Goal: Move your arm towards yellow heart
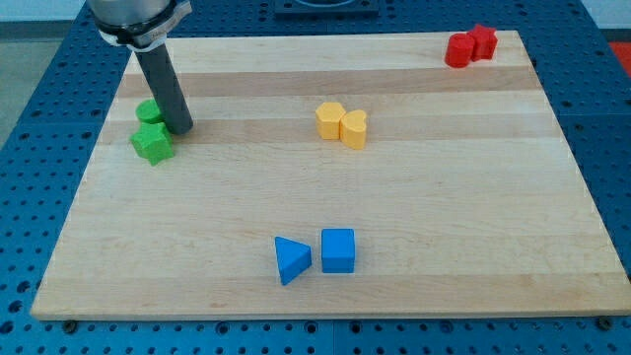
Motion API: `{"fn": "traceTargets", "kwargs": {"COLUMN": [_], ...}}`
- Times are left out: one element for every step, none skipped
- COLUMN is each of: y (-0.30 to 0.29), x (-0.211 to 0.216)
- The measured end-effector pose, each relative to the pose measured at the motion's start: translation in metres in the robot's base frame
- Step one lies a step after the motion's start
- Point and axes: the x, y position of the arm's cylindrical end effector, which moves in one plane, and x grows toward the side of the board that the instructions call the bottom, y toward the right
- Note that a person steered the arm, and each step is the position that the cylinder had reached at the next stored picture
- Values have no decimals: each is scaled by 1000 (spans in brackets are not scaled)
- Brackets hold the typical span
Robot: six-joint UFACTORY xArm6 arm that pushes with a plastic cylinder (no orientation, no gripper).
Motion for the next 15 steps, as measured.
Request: {"fn": "traceTargets", "kwargs": {"y": [0,26,48,78,121,173,241,303,333,334,320,298,281,266,266], "x": [0,10,29,38,49,66,61,49,24,14,14,16,32,47,43]}}
